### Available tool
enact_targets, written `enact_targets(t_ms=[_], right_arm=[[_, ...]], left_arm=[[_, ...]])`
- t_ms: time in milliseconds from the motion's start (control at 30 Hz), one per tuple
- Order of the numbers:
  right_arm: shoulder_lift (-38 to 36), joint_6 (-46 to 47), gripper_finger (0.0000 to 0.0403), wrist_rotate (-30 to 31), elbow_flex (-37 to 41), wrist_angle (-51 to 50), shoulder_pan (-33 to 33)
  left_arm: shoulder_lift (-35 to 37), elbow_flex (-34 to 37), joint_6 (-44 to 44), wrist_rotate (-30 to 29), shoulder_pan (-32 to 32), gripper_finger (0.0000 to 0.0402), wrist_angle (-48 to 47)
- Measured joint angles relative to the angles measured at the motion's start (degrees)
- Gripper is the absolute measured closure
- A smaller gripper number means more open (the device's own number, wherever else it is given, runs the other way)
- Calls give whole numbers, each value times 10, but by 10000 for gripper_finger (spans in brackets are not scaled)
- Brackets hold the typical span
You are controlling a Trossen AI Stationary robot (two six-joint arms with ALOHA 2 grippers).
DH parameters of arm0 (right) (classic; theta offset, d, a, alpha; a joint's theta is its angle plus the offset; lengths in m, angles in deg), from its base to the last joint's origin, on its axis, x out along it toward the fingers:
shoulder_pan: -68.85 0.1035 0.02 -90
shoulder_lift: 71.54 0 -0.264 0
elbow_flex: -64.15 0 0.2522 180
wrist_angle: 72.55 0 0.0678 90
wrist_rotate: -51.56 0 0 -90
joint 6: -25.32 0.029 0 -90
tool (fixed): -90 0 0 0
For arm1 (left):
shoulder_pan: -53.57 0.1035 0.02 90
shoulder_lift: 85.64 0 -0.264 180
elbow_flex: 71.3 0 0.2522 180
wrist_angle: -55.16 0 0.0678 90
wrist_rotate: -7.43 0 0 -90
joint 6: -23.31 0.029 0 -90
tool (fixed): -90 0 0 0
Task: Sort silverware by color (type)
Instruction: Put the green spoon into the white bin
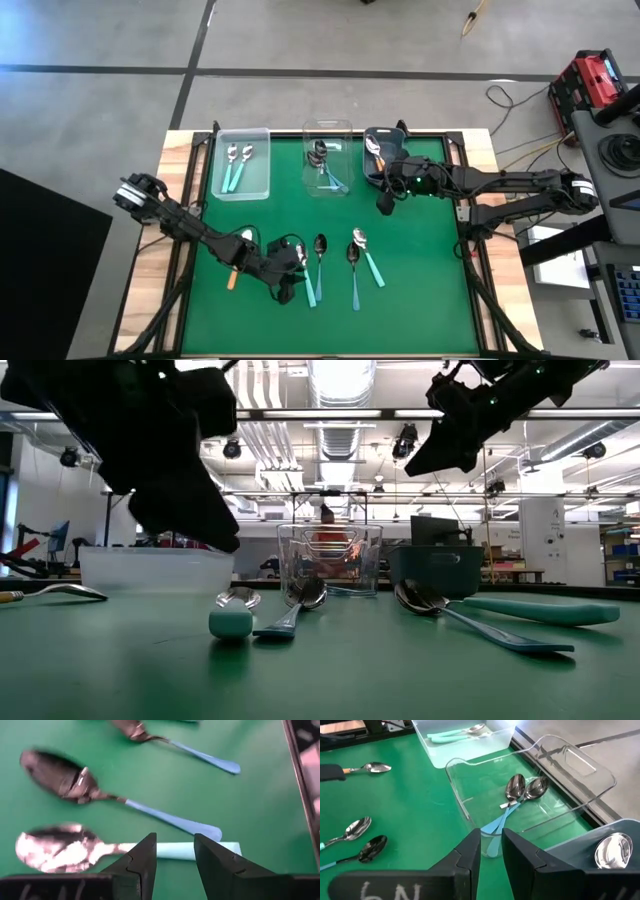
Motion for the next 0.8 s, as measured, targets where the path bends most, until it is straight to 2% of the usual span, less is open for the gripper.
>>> enact_targets(t_ms=[133,233,600,800], right_arm=[[0,-3,335,0,3,0,0],[0,-3,335,0,3,1,0],[0,-7,335,0,3,1,0],[0,-6,335,0,3,2,0]], left_arm=[[0,0,114,-1,0,287,0],[0,0,176,-26,2,275,0],[1,-9,418,-39,4,173,-1],[1,-10,506,-30,17,166,-4]])
